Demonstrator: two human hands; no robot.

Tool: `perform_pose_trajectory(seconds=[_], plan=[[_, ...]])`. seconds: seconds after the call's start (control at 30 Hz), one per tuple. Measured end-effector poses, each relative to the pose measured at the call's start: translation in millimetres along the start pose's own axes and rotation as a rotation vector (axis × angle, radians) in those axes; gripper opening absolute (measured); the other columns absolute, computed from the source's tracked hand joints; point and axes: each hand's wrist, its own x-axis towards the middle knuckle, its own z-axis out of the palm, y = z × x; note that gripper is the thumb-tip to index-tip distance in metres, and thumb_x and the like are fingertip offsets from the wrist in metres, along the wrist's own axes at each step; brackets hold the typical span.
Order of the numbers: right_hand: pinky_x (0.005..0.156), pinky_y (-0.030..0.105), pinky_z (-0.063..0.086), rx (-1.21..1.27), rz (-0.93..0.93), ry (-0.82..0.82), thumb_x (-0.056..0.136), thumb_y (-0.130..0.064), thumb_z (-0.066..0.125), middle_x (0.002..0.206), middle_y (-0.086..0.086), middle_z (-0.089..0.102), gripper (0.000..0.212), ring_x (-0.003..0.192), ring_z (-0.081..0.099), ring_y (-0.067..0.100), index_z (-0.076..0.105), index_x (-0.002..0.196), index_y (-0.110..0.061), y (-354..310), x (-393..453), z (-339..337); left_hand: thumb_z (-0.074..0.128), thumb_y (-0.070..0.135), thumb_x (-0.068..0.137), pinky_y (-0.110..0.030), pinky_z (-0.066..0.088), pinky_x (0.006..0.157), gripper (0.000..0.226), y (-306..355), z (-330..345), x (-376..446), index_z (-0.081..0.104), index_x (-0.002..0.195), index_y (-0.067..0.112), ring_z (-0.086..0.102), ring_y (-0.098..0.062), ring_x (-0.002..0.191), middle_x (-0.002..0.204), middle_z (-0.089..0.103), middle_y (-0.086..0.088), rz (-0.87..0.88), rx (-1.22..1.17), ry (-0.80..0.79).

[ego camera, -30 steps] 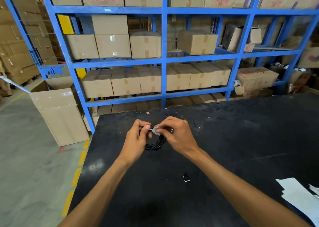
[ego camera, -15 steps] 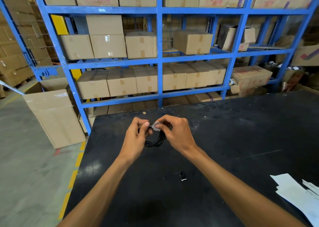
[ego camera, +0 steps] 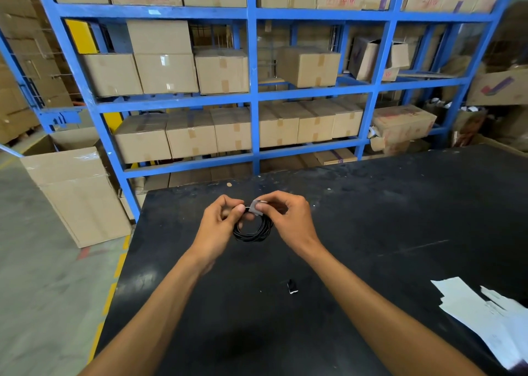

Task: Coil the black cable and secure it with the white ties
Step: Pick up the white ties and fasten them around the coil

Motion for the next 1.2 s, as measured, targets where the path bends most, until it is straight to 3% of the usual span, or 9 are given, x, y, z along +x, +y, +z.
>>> perform_pose_trajectory(seconds=[0.23, 0.33, 0.47, 0.63, 0.77, 0.83, 0.93, 1.03, 1.2], plan=[[0.081, 0.037, 0.062, 0.324, 0.326, -0.083, 0.083, -0.019, 0.079, 0.106, 0.003, 0.075, 0.042, 0.100, 0.072, 0.015, 0.060, 0.120, -0.023, 5, -18, -4, 0.053, 0.015, 0.098, -0.035, 0.046, 0.077, 0.016, -1, 14, -5, 0.057, 0.107, 0.003, 0.054, -0.012, 0.071, 0.076, 0.075, 0.002, -0.057, -0.193, 0.136], [0.081, 0.042, 0.062, 0.439, 0.421, -0.094, 0.085, -0.013, 0.075, 0.104, 0.006, 0.075, 0.035, 0.098, 0.073, 0.021, 0.059, 0.116, -0.021, 7, -24, -1, 0.051, 0.016, 0.098, -0.033, 0.047, 0.079, 0.017, -2, 20, -8, 0.055, 0.110, 0.005, 0.057, -0.012, 0.078, 0.075, 0.075, 0.007, -0.092, -0.240, 0.155], [0.071, 0.035, 0.061, 0.431, 0.390, -0.023, 0.086, -0.008, 0.074, 0.097, 0.004, 0.076, 0.030, 0.089, 0.073, 0.017, 0.062, 0.113, -0.013, 7, -20, -5, 0.051, 0.023, 0.099, -0.041, 0.044, 0.087, 0.021, -7, 22, -10, 0.056, 0.113, 0.008, 0.064, -0.019, 0.102, 0.096, 0.078, 0.001, -0.150, -0.192, 0.139], [0.056, 0.021, 0.052, 0.329, 0.380, -0.045, 0.086, -0.009, 0.074, 0.094, 0.004, 0.076, 0.025, 0.070, 0.068, 0.004, 0.067, 0.111, -0.012, 10, -10, -21, 0.053, 0.017, 0.096, -0.037, 0.048, 0.085, 0.008, -9, 19, -8, 0.058, 0.101, 0.020, 0.065, -0.022, 0.106, 0.104, 0.075, -0.001, -0.246, -0.121, 0.066], [0.053, 0.015, 0.048, 0.220, 0.369, -0.155, 0.088, -0.011, 0.073, 0.096, 0.005, 0.075, 0.026, 0.052, 0.060, -0.009, 0.069, 0.113, -0.009, 12, 0, -34, 0.060, 0.010, 0.090, -0.040, 0.050, 0.096, 0.034, -4, 18, -4, 0.054, 0.120, 0.024, 0.063, -0.021, 0.109, 0.114, 0.067, -0.004, -0.202, -0.008, -0.036], [0.055, 0.016, 0.048, 0.146, 0.346, -0.250, 0.087, -0.016, 0.074, 0.101, 0.002, 0.076, 0.026, 0.064, 0.064, -0.008, 0.071, 0.113, -0.014, 12, 6, -40, 0.063, 0.022, 0.090, -0.033, 0.052, 0.090, 0.035, 1, 19, -2, 0.056, 0.123, 0.029, 0.063, -0.016, 0.105, 0.113, 0.066, -0.003, -0.127, 0.126, -0.108], [0.061, 0.019, 0.047, 0.106, 0.322, -0.366, 0.086, -0.021, 0.075, 0.102, -0.001, 0.077, 0.028, 0.088, 0.069, 0.003, 0.070, 0.113, -0.022, 14, 13, -44, 0.066, 0.040, 0.086, -0.045, 0.053, 0.088, 0.028, 0, 20, 7, 0.064, 0.114, 0.036, 0.063, -0.026, 0.099, 0.105, 0.068, -0.007, -0.057, 0.331, -0.145], [0.067, 0.020, 0.046, 0.144, 0.349, -0.314, 0.084, -0.024, 0.077, 0.100, 0.002, 0.076, 0.037, 0.093, 0.069, 0.009, 0.063, 0.118, -0.025, 18, 16, -43, 0.065, 0.029, 0.089, -0.040, 0.056, 0.080, 0.019, -7, 24, 15, 0.069, 0.108, 0.027, 0.067, -0.022, 0.090, 0.096, 0.072, -0.006, -0.097, 0.303, -0.119], [0.070, 0.030, 0.054, 0.239, 0.466, -0.294, 0.081, -0.028, 0.079, 0.107, 0.004, 0.073, 0.052, 0.083, 0.073, 0.016, 0.053, 0.126, -0.026, 43, 9, -29, 0.060, 0.010, 0.092, -0.028, 0.059, 0.070, 0.018, -18, 30, 25, 0.064, 0.109, 0.006, 0.072, -0.023, 0.090, 0.100, 0.072, -0.013, -0.242, -0.024, 0.034]])
